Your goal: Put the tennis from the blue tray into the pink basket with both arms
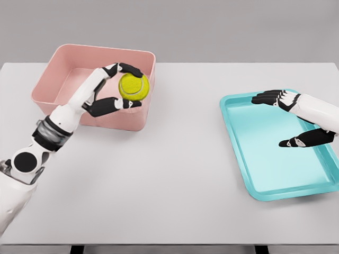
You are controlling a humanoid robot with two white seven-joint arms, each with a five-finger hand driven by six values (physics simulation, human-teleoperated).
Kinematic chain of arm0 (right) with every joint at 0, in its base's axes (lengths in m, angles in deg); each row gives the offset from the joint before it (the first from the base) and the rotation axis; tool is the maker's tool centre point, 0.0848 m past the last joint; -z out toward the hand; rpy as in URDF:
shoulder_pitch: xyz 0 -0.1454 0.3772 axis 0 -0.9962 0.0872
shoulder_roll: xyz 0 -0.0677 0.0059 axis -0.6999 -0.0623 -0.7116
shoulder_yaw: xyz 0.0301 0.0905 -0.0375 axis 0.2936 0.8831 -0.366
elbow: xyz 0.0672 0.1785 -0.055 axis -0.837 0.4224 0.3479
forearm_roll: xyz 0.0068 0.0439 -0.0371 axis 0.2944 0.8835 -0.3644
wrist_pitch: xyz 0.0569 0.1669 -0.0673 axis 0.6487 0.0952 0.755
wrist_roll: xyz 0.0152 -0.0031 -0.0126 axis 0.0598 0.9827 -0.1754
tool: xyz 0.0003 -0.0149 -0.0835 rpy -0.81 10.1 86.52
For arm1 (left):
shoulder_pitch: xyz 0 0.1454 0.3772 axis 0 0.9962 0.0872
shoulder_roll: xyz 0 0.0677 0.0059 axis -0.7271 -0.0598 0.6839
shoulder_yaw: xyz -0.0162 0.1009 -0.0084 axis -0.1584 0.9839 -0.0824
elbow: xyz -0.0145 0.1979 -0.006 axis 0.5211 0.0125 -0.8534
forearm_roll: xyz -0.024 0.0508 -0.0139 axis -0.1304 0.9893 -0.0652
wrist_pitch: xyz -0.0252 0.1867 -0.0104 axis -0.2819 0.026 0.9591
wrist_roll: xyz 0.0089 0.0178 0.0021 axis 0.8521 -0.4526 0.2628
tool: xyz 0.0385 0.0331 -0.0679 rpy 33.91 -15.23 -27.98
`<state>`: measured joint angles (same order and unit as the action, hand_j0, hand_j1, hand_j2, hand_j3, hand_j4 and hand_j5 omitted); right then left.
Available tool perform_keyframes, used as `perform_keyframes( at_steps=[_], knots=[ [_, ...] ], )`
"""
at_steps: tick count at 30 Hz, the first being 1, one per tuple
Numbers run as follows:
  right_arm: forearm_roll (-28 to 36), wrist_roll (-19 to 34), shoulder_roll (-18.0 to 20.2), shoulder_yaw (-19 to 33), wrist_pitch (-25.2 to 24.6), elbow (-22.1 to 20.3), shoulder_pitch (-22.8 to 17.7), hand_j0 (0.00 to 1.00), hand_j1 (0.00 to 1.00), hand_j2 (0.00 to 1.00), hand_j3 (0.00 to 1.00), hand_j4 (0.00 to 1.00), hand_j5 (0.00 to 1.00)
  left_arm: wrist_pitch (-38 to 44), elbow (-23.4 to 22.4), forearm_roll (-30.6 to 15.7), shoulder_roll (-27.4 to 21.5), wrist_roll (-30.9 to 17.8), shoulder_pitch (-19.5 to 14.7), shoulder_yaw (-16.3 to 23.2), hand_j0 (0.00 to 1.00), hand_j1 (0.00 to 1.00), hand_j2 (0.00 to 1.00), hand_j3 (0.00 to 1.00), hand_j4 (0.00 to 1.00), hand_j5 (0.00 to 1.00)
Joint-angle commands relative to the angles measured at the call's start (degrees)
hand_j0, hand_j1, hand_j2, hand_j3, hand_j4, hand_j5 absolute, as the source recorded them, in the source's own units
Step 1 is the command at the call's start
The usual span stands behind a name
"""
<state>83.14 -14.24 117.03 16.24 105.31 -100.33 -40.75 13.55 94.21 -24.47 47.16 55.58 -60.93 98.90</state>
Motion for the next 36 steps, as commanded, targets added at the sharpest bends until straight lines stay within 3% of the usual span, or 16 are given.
perform_keyframes(
  at_steps=[1, 18, 20, 21, 22, 24, 26, 29, 32, 36],
  knots=[
    [0.44, -0.03, 0.03, 0.00, -0.16, -0.02, 0.00, 1.00, 1.00, 1.00, 1.00, 1.00, 1.00, 0.62, -1.71, -0.30, 0.14, 0.02, 0.00, -0.13, 0.54, 0.54, 0.54, 0.54, 0.54, 0.54],
    [0.44, -0.03, 0.03, -0.35, -0.08, -0.02, -0.09, 1.00, 1.00, 1.00, 1.00, 1.00, 1.00, 1.06, -13.93, -1.88, 0.14, 0.02, -6.59, -0.92, 0.54, 0.54, 0.54, 0.54, 0.54, 0.54],
    [0.44, -0.03, 0.03, -0.35, -0.08, -0.02, -0.09, 1.00, 1.00, 1.00, 1.00, 1.00, 1.00, 0.97, -14.02, -1.79, 0.14, 0.02, -6.59, -0.92, 0.61, 0.61, 0.61, 0.61, 0.61, 0.61],
    [0.44, -0.03, 0.03, -0.35, -0.08, -0.02, -0.09, 1.00, 1.00, 1.00, 1.00, 1.00, 1.00, 0.97, -14.02, -1.79, 0.14, 0.02, -6.68, -1.00, 0.69, 0.69, 0.69, 0.69, 0.69, 0.69],
    [0.44, -0.03, 0.03, -0.35, -0.08, -0.02, -0.09, 1.00, 1.00, 1.00, 1.00, 1.00, 1.00, 0.71, -14.02, -1.79, 0.14, 0.02, -7.03, -0.92, 0.83, 0.83, 0.83, 0.83, 0.83, 0.83],
    [0.44, -0.03, 0.03, -0.35, -0.08, -0.02, -0.09, 1.00, 1.00, 1.00, 1.00, 1.00, 1.00, 0.35, -13.94, -1.88, 0.05, 0.02, -7.12, -1.00, 0.93, 0.93, 0.93, 0.93, 0.93, 0.93],
    [0.44, -0.03, 0.03, -0.35, -0.08, -0.02, -0.09, 1.00, 1.00, 1.00, 1.00, 1.00, 1.00, -0.52, -13.23, -2.06, -0.30, 0.02, -7.03, -1.00, 0.97, 0.97, 0.97, 0.97, 0.97, 0.97],
    [0.44, -0.03, 0.03, -0.35, -0.08, -0.02, -0.09, 1.00, 1.00, 1.00, 1.00, 1.00, 1.00, -8.16, -10.95, -2.32, -1.26, 0.02, -6.24, -0.74, 0.99, 0.99, 0.99, 0.99, 0.99, 0.99],
    [0.44, -0.03, 0.03, -0.35, -0.08, -0.02, -0.09, 1.00, 1.00, 1.00, 1.00, 1.00, 1.00, -13.38, -6.99, -2.41, -6.89, -0.16, -4.13, -1.00, 0.99, 0.99, 0.99, 0.99, 0.99, 0.99],
    [0.44, -0.03, 0.03, -0.35, -0.08, -0.02, 0.00, 1.00, 1.00, 1.00, 1.00, 1.00, 1.00, -13.38, -6.11, -2.76, -13.48, 0.02, -1.76, -1.88, 0.99, 0.99, 0.99, 0.99, 0.99, 0.99]
  ],
)
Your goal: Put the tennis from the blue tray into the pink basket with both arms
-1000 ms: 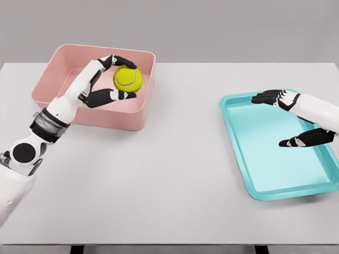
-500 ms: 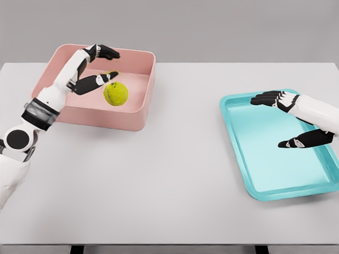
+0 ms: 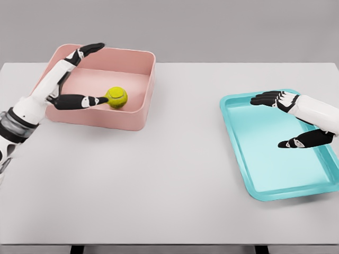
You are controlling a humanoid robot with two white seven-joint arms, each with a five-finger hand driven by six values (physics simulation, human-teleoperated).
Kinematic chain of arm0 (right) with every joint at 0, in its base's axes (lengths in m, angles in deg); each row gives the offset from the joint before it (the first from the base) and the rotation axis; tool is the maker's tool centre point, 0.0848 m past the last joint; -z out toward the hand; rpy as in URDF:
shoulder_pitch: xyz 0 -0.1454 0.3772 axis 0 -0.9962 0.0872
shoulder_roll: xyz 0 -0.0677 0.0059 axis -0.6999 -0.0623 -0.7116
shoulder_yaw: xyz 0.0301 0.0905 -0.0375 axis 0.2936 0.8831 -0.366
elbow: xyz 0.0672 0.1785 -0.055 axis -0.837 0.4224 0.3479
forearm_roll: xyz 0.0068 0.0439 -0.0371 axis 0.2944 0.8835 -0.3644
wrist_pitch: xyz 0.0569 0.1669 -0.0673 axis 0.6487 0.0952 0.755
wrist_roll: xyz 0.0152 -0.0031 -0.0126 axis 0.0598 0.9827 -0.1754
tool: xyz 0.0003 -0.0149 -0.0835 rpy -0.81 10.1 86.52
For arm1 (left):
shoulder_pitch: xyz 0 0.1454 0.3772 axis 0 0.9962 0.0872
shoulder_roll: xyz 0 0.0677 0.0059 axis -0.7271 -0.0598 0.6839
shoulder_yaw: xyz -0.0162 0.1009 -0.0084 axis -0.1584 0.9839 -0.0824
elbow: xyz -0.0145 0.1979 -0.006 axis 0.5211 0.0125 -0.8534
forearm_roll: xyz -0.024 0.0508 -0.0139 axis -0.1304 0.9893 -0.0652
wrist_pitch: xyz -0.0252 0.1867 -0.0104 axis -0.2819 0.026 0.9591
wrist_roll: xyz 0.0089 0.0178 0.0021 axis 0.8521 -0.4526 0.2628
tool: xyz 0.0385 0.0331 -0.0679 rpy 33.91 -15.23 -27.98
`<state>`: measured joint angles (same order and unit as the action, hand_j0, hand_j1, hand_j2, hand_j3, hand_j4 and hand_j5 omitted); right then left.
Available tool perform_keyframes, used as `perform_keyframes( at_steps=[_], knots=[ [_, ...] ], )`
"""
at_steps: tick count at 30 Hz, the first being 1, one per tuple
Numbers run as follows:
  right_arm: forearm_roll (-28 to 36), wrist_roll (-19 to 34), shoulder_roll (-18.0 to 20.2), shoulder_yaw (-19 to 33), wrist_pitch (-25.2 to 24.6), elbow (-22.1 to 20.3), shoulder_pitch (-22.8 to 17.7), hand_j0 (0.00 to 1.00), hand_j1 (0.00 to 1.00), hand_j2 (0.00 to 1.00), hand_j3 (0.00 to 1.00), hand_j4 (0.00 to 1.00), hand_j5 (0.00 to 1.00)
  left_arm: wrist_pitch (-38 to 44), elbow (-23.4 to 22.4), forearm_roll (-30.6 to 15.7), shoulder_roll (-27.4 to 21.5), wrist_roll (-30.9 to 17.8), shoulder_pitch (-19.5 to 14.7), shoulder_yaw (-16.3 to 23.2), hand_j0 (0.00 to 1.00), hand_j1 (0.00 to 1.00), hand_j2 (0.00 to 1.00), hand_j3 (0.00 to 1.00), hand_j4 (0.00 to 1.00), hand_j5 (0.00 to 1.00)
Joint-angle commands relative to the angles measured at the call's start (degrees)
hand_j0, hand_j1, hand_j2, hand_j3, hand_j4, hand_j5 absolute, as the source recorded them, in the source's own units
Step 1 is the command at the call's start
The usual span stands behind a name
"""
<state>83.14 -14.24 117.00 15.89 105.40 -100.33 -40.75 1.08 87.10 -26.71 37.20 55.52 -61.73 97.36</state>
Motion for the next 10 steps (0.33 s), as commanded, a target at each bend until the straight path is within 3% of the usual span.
perform_keyframes(
  at_steps=[1, 6, 10],
  knots=[
    [0.44, -0.03, 0.06, 0.00, -0.17, -0.02, 0.00, 1.00, 1.00, 1.00, 1.00, 1.00, 1.00, -0.91, 1.08, -0.52, -5.18, 0.17, 0.53, -0.44, 1.00, 1.00, 1.00, 1.00, 1.00, 1.00],
    [0.44, -0.03, 0.06, 0.00, -0.34, -0.02, 0.00, 1.00, 1.00, 1.00, 1.00, 1.00, 1.00, -0.91, 1.08, -0.43, -12.83, 0.17, 6.42, -1.67, 1.00, 1.00, 1.00, 1.00, 1.00, 1.00],
    [0.44, -0.03, 0.06, 0.00, -0.25, -0.02, 0.00, 1.00, 1.00, 1.00, 1.00, 1.00, 1.00, -0.91, 0.38, 0.09, -14.42, 0.08, 7.56, -3.69, 1.00, 1.00, 1.00, 1.00, 1.00, 1.00]
  ],
)
